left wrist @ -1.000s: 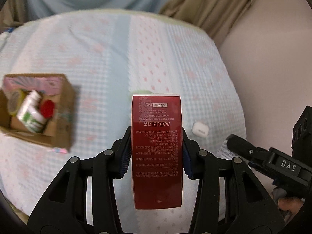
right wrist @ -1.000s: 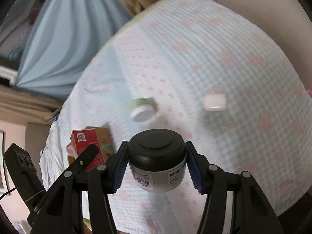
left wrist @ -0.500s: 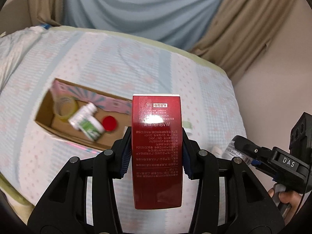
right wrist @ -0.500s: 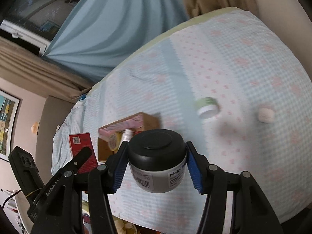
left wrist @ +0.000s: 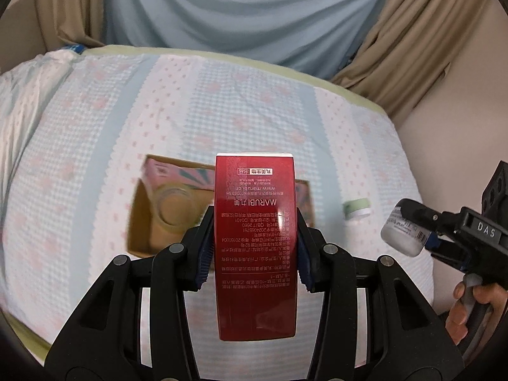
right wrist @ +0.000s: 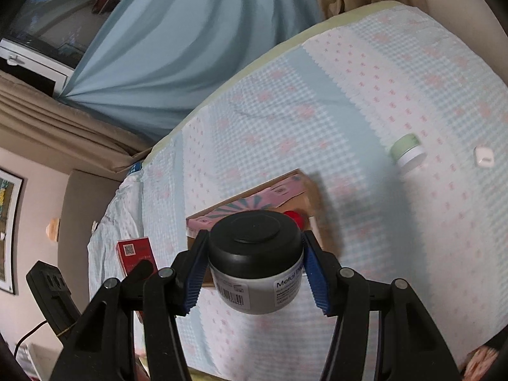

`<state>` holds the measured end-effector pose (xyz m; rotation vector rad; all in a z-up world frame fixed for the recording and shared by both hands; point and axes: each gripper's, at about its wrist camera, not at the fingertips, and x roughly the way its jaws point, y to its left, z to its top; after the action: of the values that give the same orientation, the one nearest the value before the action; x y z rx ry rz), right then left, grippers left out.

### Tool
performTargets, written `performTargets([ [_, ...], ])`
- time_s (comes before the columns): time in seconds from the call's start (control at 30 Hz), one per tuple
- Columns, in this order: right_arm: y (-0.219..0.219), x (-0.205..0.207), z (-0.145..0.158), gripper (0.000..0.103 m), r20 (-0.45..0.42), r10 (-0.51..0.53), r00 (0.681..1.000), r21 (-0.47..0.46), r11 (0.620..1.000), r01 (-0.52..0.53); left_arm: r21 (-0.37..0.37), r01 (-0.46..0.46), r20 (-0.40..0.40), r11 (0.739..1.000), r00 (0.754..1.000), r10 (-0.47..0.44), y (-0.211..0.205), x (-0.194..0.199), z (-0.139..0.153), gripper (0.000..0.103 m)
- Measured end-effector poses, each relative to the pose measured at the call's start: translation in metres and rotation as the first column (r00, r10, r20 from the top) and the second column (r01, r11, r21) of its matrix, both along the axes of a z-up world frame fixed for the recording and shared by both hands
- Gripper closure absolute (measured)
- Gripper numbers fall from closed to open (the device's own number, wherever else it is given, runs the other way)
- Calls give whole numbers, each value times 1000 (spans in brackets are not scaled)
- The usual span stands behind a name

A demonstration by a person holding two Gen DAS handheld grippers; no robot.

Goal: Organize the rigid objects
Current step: 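Carry the red box and black-lidded jar over the cardboard box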

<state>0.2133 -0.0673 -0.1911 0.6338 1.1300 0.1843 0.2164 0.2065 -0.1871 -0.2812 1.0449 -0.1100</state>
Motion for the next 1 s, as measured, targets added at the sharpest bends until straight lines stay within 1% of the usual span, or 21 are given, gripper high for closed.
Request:
performTargets([
  [0.13, 36, 9, -15, 50, -23, -31, 999, -6, 1000, 30, 9, 43, -37, 999, 998, -43, 37, 20, -23, 63],
  [0.23, 62, 13, -35, 50, -55, -31, 998, -18, 999, 30, 15, 59, -62, 998, 996, -58, 58, 33, -43, 63],
  [0.37, 90, 21, -65, 50, -106, -12, 994, -41, 999, 7, 25, 73, -98, 997, 993, -70, 75, 51, -74, 63],
  [0.43, 97, 25, -80, 50, -131, -9, 991, -44, 999, 3, 22, 79, -120, 997, 990, -76, 80, 59, -91, 63],
  [0.5, 103, 33, -98, 50, -159, -1, 987, -61, 998, -9, 24, 84, -138, 996, 987, -80, 83, 66, -105, 63],
  [0.57, 106, 37, -112, 50, -179, 13, 984, -99, 995, -31, 22, 93, -166, 995, 982, -88, 83, 71, -123, 63],
  [0.67, 109, 41, -129, 50, -200, 36, 979, -173, 982, -71, 20, 118, -206, 993, 972, -111, 81, 75, -145, 63],
  [0.8, 110, 41, -153, 50, -219, 68, 973, -252, 960, -124, 45, 165, -244, 985, 958, -149, 73, 76, -171, 63],
  [0.93, 107, 42, -176, 50, -255, 88, 963, -310, 936, -168, 48, 193, -262, 980, 949, -174, 67, 79, -186, 63],
  [1.0, 105, 42, -180, 50, -260, 96, 961, -320, 930, -179, 59, 212, -270, 975, 944, -189, 61, 83, -191, 63],
])
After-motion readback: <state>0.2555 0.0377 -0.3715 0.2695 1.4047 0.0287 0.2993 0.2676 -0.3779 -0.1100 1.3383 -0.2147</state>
